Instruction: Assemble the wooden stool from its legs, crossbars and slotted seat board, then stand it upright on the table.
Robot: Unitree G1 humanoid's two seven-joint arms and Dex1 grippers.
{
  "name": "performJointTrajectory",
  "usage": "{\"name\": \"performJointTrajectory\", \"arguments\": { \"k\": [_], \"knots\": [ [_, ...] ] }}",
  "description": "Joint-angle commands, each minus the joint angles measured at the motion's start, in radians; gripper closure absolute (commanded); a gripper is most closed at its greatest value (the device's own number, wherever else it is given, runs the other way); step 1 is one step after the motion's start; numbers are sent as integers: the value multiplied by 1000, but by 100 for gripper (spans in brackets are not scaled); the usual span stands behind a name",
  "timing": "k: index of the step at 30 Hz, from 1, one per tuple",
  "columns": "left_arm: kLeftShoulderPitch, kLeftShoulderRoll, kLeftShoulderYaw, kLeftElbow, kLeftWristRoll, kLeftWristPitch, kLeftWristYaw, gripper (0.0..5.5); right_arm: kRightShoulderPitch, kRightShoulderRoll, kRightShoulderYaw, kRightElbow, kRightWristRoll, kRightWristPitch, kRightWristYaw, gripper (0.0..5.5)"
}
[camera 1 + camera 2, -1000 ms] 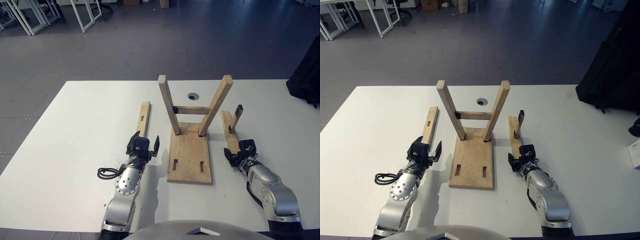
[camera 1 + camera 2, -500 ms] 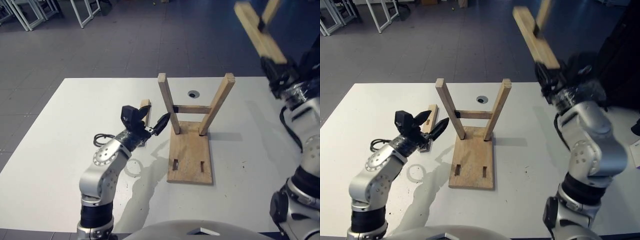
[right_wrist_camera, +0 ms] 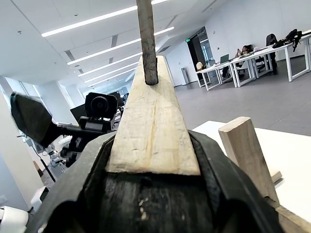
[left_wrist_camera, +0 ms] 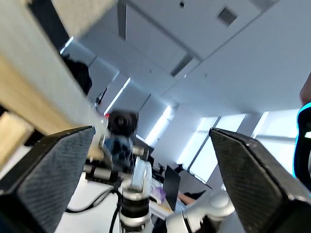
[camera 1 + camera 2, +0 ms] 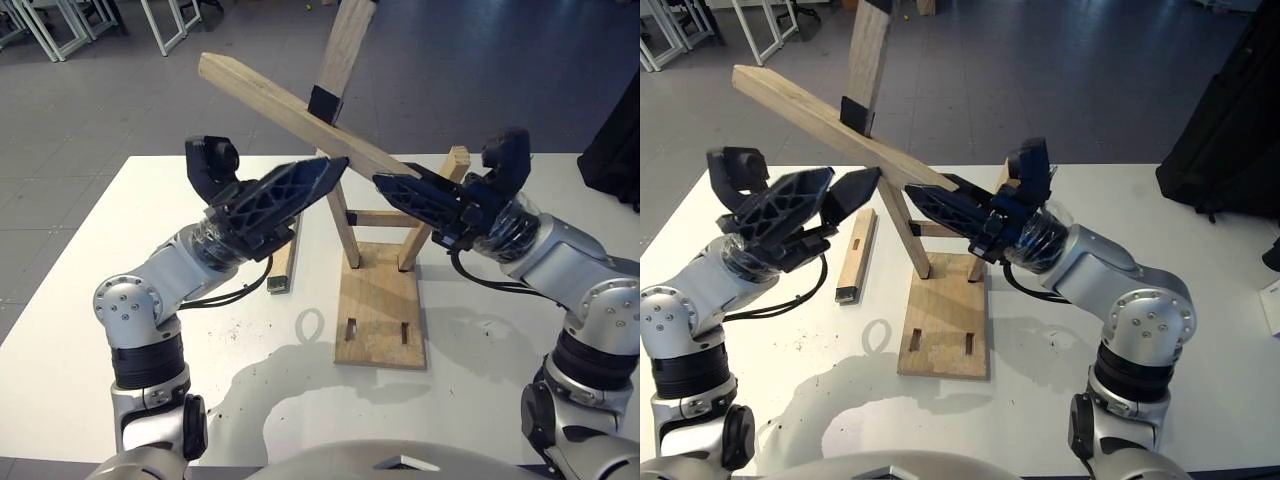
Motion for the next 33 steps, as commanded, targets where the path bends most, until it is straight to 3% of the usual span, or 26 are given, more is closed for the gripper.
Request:
{"name": "performJointTrajectory", "arguments": {
  "k": [1,5,17,29,32,33],
  "knots": [
    [60,31,-56,-32,99,7,-32,114,-78,-26,-10,23,133,-51,-57,348],
    [56,32,-39,-15,75,-20,-40,114,-17,-56,43,-12,248,-67,-90,348],
    [39,48,-35,8,-23,-54,11,114,89,-120,201,-69,309,-102,-79,348],
    [39,87,-40,16,-138,-48,15,317,93,-184,239,-61,288,-146,-53,348],
    [34,86,-36,24,-141,-60,22,318,95,-194,247,-62,292,-149,-52,349],
    [35,84,-35,23,-143,-63,25,319,95,-197,250,-57,297,-149,-60,307]
  ]
}}
